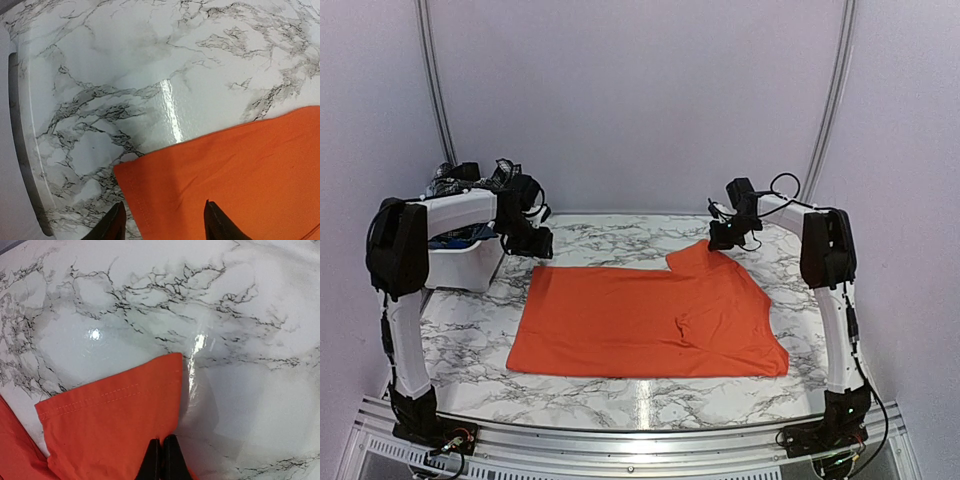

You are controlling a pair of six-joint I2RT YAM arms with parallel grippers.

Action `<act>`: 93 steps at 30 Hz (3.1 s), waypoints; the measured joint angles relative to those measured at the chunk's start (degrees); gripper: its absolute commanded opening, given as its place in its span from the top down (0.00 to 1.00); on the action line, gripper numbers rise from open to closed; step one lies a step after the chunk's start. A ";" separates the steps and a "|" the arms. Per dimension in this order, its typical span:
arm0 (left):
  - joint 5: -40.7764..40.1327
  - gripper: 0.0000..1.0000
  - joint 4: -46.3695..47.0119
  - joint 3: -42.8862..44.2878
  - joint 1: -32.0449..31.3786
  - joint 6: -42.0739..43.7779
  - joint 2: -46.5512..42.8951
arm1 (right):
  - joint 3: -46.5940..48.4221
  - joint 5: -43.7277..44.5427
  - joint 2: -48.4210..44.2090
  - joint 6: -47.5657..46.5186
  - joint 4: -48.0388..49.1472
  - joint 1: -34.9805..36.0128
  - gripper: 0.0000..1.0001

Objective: Fold and stack the mixed laundry pile
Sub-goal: Pick up the 1/3-folded T-shirt from the center of the board, then fold the 1/3-folded T-shirt at the center of the board.

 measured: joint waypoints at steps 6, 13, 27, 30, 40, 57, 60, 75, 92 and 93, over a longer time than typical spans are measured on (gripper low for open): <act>1.51 0.57 -0.07 1.22 2.67 7.41 1.29 | 0.00 -1.29 -2.05 0.44 0.09 -0.48 1.00; 0.09 0.61 -0.72 1.25 2.73 15.47 4.35 | 0.00 -2.08 -2.54 0.79 0.11 -0.76 1.00; -3.80 0.63 -1.66 8.04 2.91 20.61 10.84 | 0.00 -2.36 -2.54 1.05 0.07 -0.83 1.00; -3.69 0.64 -1.64 8.83 2.91 21.33 11.72 | 0.00 -2.38 -2.54 1.05 0.07 -0.90 1.00; -1.66 0.72 -1.97 7.63 2.91 22.88 12.20 | 0.00 -2.43 -2.54 1.14 0.02 -1.16 1.00; 0.76 1.00 -2.23 7.21 2.91 22.45 10.80 | -0.98 -3.56 -5.44 2.10 -0.24 -1.18 1.00; 0.74 1.00 -1.90 5.01 2.86 22.62 8.22 | -4.85 -3.74 -9.66 2.12 0.17 -1.18 1.00; 0.70 1.00 9.81 -16.76 1.46 23.23 -8.50 | -26.29 -5.88 -27.71 2.56 4.28 -1.16 1.00; -0.52 1.00 17.22 -33.29 -1.31 26.97 -23.21 | -50.47 -6.10 -51.93 5.66 7.15 1.95 1.00; -0.61 1.00 17.55 -34.16 -1.31 27.17 -24.04 | -52.78 -6.03 -53.51 6.01 7.43 2.12 1.00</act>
